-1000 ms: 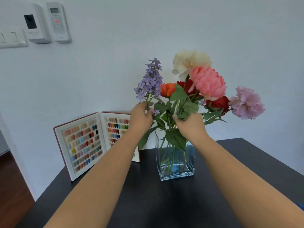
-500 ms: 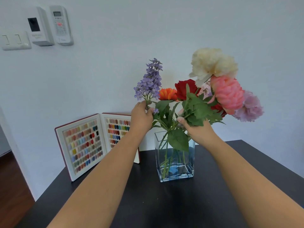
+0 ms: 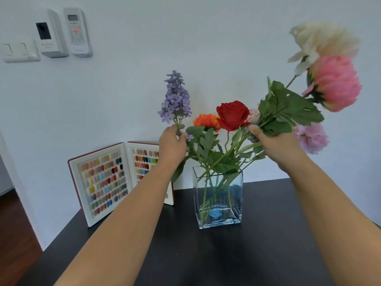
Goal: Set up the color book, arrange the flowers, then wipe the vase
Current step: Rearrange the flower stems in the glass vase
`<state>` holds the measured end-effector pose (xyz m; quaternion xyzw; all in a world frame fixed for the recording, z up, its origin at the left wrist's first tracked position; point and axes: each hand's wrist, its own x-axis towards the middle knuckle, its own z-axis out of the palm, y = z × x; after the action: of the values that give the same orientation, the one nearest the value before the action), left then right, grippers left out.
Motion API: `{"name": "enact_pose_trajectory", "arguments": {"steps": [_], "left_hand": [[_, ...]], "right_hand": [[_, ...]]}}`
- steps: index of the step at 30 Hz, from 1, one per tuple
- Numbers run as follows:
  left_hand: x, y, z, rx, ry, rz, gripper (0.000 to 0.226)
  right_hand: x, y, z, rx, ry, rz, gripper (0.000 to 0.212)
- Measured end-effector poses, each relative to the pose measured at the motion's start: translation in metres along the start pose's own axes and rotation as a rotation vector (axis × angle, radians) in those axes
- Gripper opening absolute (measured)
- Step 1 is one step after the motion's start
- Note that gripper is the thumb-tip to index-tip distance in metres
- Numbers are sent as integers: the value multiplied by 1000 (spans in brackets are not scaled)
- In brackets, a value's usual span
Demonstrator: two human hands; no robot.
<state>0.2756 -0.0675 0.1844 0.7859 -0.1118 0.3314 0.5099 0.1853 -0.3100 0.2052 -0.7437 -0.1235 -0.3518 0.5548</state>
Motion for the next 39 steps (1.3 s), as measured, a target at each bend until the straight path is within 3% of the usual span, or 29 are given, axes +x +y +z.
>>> {"name": "enact_pose_trajectory", "arguments": {"steps": [5, 8, 15, 23, 28, 32, 39], "left_hand": [[4, 3, -13, 1, 47, 64, 26], [5, 5, -19, 6, 57, 92, 27], [10, 23, -26, -26, -39, 164, 31], [4, 29, -18, -79, -152, 113, 27], [4, 25, -10, -9, -156, 131, 25], [0, 28, -2, 114, -119, 223, 25], [3, 27, -6, 79, -144, 173, 25]], "right_hand": [[10, -6, -9, -49, -11, 7, 4], [14, -8, -12, -103, 14, -15, 13], [15, -18, 22, -299, -57, -102, 6], [24, -13, 56, -298, -177, 10, 4], [20, -1, 68, -516, -226, -13, 9], [15, 13, 79, -539, -254, 29, 15], [3, 33, 100, -579, -268, 101, 15]]}}
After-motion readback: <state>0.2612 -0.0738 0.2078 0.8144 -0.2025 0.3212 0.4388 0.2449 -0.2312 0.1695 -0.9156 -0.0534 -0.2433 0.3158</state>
